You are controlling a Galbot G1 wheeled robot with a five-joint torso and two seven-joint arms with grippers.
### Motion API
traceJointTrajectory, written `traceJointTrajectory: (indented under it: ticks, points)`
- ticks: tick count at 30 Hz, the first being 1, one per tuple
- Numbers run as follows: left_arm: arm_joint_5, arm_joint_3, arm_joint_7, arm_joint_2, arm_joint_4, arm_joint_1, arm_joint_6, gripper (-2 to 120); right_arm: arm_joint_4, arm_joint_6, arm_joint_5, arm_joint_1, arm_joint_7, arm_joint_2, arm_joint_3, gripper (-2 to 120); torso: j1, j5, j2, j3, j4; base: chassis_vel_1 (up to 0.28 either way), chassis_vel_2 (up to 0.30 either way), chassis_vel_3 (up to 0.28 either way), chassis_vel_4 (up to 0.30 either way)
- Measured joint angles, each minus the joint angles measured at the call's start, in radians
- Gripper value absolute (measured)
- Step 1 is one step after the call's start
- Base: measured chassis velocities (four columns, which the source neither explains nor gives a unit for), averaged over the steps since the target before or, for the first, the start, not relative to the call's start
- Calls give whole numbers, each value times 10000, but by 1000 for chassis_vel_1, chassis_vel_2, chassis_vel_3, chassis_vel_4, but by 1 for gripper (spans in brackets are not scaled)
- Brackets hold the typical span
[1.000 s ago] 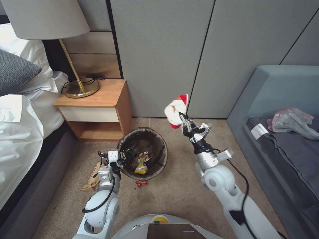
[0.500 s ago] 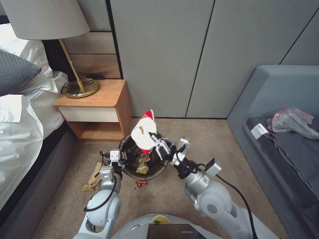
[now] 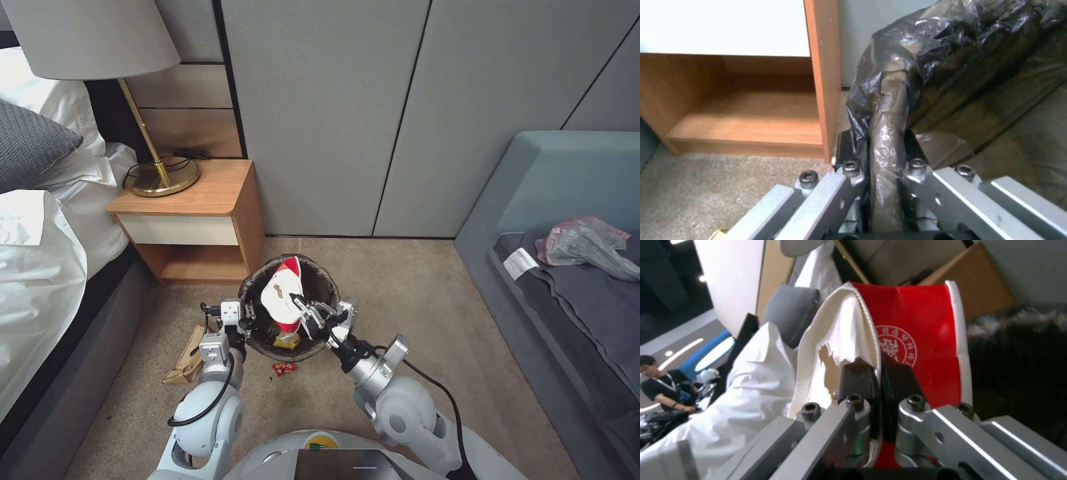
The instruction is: Pick up the trash bin, then pick up the garbage from the floor and place it into the trash bin.
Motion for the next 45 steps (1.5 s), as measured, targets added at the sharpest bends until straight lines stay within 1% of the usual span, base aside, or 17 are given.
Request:
traceJointTrajectory:
  ticks: [6, 21, 25, 26, 29, 30, 32, 33, 34, 37, 38, 41, 42, 45]
  points:
    - [19, 50, 10, -42, -57, -7, -3, 3, -633, 58, -4, -14, 163, 222, -152, 0, 0, 0, 0, 0, 0, 0, 0, 0, 0]
    - [30, 64, 7, -52, -137, 10, -10, 3, -1484, 149, -234, -43, 180, 453, -226, 0, 0, -1, 0, 0, 0, 0, 0, 0, 0]
    - [36, 64, 5, -58, -140, 12, -11, 3, -1629, 128, -255, -44, 249, 496, -230, 16, 0, 0, 0, 0, 0, 0, 0, 0, 0]
    - [36, 64, 5, -58, -140, 12, -11, 3, -1629, 128, -255, -44, 249, 496, -230, 16, 0, 0, 0, 0, 0, 0, 0, 0, 0]
    - [40, 67, 3, -62, -140, 14, -11, 3, -1701, 101, -253, -44, 341, 513, -259, 32, 0, -1, 0, 0, 0, 0, 0, 0, 0]
    - [40, 67, 3, -62, -140, 14, -11, 3, -1701, 101, -253, -44, 341, 513, -259, 32, 0, -1, 0, 0, 0, 0, 0, 0, 0]
    - [41, 66, 2, -62, -140, 14, -11, 3, -1720, 95, -252, -37, 373, 513, -265, 39, 0, 0, 0, 0, 0, 0, 0, 0, 0]
    - [42, 66, 1, -60, -140, 12, -11, 3, -1735, 92, -252, -25, 401, 510, -266, 45, 0, 0, 0, 0, 0, 0, 0, 0, 0]
    - [42, 66, 1, -60, -140, 12, -11, 3, -1735, 92, -252, -25, 401, 510, -266, 45, 0, 0, 0, 0, 0, 0, 0, 0, 0]
    - [42, 64, -2, -59, -140, 7, -11, 3, -1775, 79, -272, -10, 475, 508, -262, 61, 0, 0, 0, 0, 0, 0, 0, 0, 0]
    - [42, 64, -2, -59, -140, 7, -11, 3, -1775, 79, -272, -10, 475, 508, -262, 61, 0, 0, 0, 0, 0, 0, 0, 0, 0]
    - [42, 63, -3, -57, -139, 6, -11, 3, -1797, 76, -329, -27, 511, 521, -256, 76, 0, 0, 0, 0, 0, 0, 0, 0, 0]
    - [42, 63, -3, -57, -139, 6, -11, 3, -1797, 76, -329, -27, 511, 521, -256, 76, 0, 0, 0, 0, 0, 0, 0, 0, 0]
    - [40, 64, -4, -52, -147, 3, -9, 3, -1795, 6, -412, -38, 829, 525, -271, 90, 0, -1, 0, 0, 0, 0, 0, 0, 0]
